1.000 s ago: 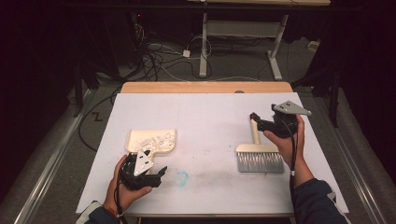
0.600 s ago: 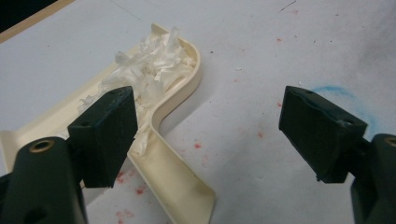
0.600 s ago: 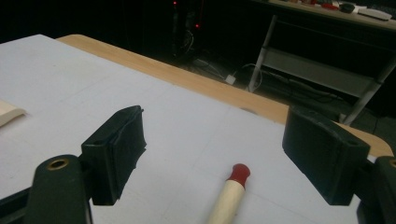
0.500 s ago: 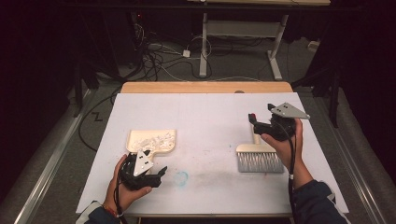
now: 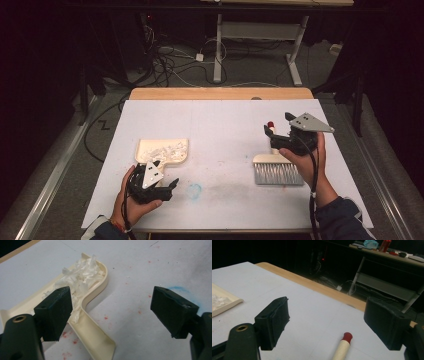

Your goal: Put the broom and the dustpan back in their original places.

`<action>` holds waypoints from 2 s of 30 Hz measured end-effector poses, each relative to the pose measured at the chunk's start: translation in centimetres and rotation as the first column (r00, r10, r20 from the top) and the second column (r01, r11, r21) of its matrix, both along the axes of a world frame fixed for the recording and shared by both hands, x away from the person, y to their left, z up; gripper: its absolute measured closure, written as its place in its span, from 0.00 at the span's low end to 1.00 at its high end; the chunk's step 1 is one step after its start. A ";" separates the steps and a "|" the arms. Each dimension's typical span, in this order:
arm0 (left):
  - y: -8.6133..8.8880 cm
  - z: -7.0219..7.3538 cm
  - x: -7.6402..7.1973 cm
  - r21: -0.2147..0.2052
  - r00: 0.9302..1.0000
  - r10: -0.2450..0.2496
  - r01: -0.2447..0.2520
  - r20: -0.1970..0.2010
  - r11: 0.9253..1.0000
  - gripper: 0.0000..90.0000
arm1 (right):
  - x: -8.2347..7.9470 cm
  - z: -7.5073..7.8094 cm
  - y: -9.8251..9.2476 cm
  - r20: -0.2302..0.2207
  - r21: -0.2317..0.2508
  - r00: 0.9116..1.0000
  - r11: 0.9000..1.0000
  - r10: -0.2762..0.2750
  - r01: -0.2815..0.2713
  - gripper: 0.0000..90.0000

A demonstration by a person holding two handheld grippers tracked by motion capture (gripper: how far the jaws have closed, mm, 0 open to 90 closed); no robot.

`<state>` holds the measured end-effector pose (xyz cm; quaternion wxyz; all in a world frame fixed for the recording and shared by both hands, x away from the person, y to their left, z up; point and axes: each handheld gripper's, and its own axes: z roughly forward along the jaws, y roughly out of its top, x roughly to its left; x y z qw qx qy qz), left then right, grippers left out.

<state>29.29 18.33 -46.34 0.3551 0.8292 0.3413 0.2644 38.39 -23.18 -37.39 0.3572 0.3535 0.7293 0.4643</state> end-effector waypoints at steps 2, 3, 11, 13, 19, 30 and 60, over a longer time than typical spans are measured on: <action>0.0 0.0 0.0 -0.001 1.000 -0.003 0.003 0.002 1.000 0.19 | -0.4 0.2 0.2 0.010 -0.003 1.000 1.000 0.016 -0.016 0.23; 0.0 0.0 0.0 0.001 1.000 0.001 -0.001 0.001 1.000 0.19 | -0.6 0.2 0.3 0.014 -0.006 1.000 1.000 0.014 -0.014 0.23; 0.0 0.0 0.0 0.000 1.000 -0.003 0.003 0.001 1.000 0.19 | -1.8 0.7 0.6 0.018 -0.018 0.999 0.999 0.044 -0.043 0.23; 0.0 0.0 0.0 0.001 1.000 -0.002 0.002 0.001 1.000 0.19 | -2.1 0.7 0.6 0.019 -0.022 0.999 0.999 0.049 -0.049 0.23; 0.0 0.0 -0.1 0.001 1.000 -0.002 0.002 0.005 1.000 0.19 | -2.8 0.9 0.2 0.016 -0.027 0.998 0.998 0.053 -0.052 0.24; -0.1 0.0 0.0 0.009 1.000 -0.012 0.012 0.015 1.000 0.19 | -4.1 1.2 -0.5 0.024 -0.054 0.997 0.996 0.074 -0.073 0.23; -0.2 -0.1 0.0 0.015 1.000 -0.020 0.020 0.012 1.000 0.19 | -6.9 0.1 -3.6 0.021 -0.090 0.996 0.993 0.082 -0.079 0.23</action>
